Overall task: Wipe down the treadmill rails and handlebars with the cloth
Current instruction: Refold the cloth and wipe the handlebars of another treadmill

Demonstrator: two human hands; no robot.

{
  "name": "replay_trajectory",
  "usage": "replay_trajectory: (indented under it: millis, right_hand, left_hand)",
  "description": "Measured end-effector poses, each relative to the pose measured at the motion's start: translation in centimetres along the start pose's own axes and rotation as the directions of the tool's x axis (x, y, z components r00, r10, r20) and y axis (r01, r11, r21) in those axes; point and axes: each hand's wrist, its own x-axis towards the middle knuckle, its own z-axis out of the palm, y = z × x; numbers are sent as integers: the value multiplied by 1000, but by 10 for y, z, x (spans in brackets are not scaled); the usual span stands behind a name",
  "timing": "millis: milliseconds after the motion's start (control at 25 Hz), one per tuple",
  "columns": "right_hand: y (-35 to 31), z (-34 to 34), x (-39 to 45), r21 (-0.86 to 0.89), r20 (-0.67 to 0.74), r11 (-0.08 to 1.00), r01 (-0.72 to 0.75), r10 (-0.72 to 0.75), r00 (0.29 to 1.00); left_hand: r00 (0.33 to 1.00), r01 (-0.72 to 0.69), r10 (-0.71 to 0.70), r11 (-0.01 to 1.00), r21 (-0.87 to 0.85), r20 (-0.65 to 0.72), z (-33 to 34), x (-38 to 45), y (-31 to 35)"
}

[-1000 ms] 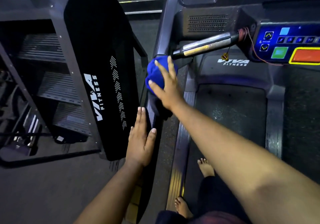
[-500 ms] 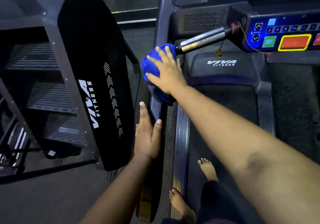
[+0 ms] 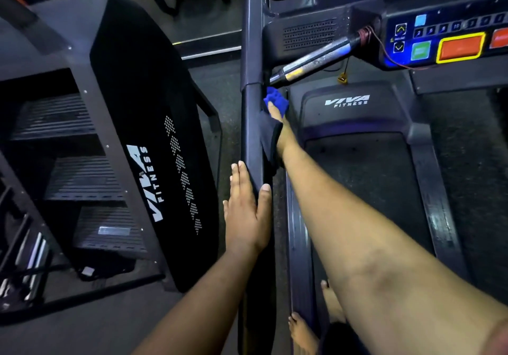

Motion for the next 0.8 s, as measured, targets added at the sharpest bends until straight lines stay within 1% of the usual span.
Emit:
replay_trajectory:
  millis: [40,80,120,160,200,280,320,360,440,480,520,560,600,680,720,760,800]
  right_hand:
    - [9,1,3,67,-5,994,-86,86,996]
    - [27,-4,-11,71,27,974,-215,214,977]
    - [44,-8,-42,148,91,937,-317,306,948]
    - [62,-10,-76,190,84,905,-380,371,925]
    - [74,-11,-106,203,63,895,-397,392,918]
    - [77,-9,-119,157,-17,941,-299,306,952]
    - [64,-7,-108,178,-81,956,-234,251,965]
    - [51,-4,-86,150,-115,972,-182,200,973]
    - [18,6,-62,112,-112,989,-93,105,988]
    - [24,5,-59,80,-140,995,-67,77,987]
    - [40,2,-66,42,-140,997,-69,74,987]
    - [60,-4,-90,28,-144,997,-72,76,987]
    - [84,-10,-123,73,-140,992,-106,115,983]
    - [123,-16,-190,152,-73,955,-253,267,961]
    - [132,-18,-210,142,-28,953,-266,273,962]
    - [135,-19,-211,70,-30,961,-269,272,962]
    - [126,-19,-200,-30,-43,972,-232,231,972]
  left_hand:
    - [1000,6,-6,1000,16,-1,-1,-1,1]
    - [1000,8,-8,1000,24,-3,-1,-1,2]
    - [1000,11,-11,1000,26,-2,-1,0,3]
    - [1000,15,-14,999,29,-7,-1,0,3]
    - [1000,17,-17,999,35,-15,-1,0,4]
    - [1000,22,-21,999,44,-19,-2,0,5]
    - [1000,23,-23,999,42,-15,-1,0,5]
    - [1000,23,-22,999,36,-10,-1,0,5]
    - [1000,17,-17,1000,15,-8,-1,0,4]
    - [1000,14,-14,1000,0,-9,0,1,2]
    - [1000,2,-3,1000,-17,-14,0,1,0]
    - [1000,-13,12,999,-34,-21,1,2,-2]
    - [1000,-22,21,999,-46,-23,1,2,-3]
    - [1000,-15,14,998,-63,-17,1,3,-4]
    - [1000,-12,11,998,-67,-14,1,2,-4]
    - [1000,-13,12,997,-72,-13,0,2,-4]
    - [1000,-15,14,997,-78,-15,0,2,-3]
